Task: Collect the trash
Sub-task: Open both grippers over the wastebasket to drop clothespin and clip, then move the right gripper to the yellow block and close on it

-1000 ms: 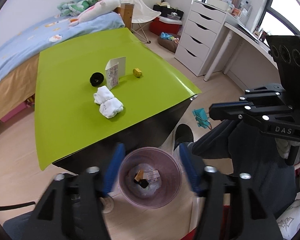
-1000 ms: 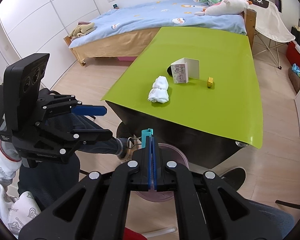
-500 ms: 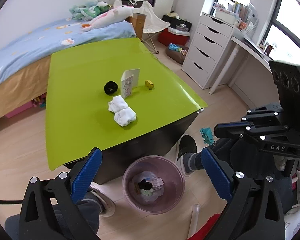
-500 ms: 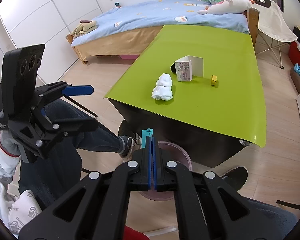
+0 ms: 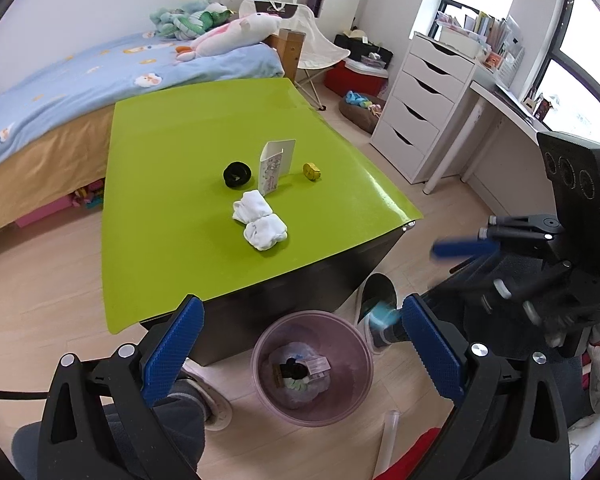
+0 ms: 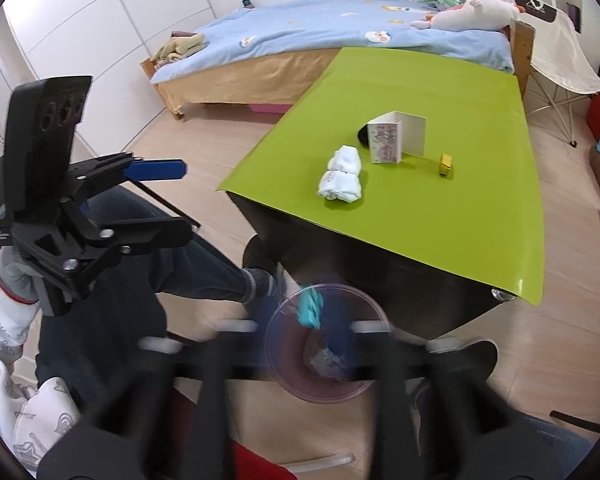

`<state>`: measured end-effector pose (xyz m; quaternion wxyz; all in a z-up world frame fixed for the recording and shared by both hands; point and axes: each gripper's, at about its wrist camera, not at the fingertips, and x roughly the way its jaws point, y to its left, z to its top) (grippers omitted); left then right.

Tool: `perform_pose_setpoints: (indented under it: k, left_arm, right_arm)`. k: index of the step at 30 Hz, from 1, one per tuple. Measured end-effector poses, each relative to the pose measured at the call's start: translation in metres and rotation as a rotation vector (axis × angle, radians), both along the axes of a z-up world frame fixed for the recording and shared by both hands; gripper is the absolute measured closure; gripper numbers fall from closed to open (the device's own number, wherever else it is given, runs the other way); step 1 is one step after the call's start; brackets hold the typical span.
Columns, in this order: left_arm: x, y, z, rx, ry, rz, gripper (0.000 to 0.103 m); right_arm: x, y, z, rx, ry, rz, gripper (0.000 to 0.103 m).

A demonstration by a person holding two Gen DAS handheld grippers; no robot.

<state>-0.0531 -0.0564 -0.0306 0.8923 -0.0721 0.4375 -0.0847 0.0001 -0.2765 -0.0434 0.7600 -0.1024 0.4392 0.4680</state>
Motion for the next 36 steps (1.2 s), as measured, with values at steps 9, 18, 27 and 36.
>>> perform_pose_setpoints:
  k: [9,18,27,36]
  left_arm:
    - [0.003,0.002,-0.004,-0.009,0.015,0.003,0.008]
    - [0.007,0.002,-0.007,-0.016,0.027,0.001,0.008]
    - [0.018,0.006,-0.011,-0.021,0.033,0.015,0.008]
    - [0.037,0.012,-0.015,-0.013,0.038,0.033,0.008]
  right_arm:
    - [0.008,-0.007,0.001,0.017,0.024,-0.066,0.004]
    - [0.011,-0.012,0.002,0.026,0.036,-0.087,0.004]
    - [0.03,-0.01,0.002,0.022,0.069,-0.123,0.003]
    - [0.077,0.011,0.007,-0.031,0.031,-0.142,0.003]
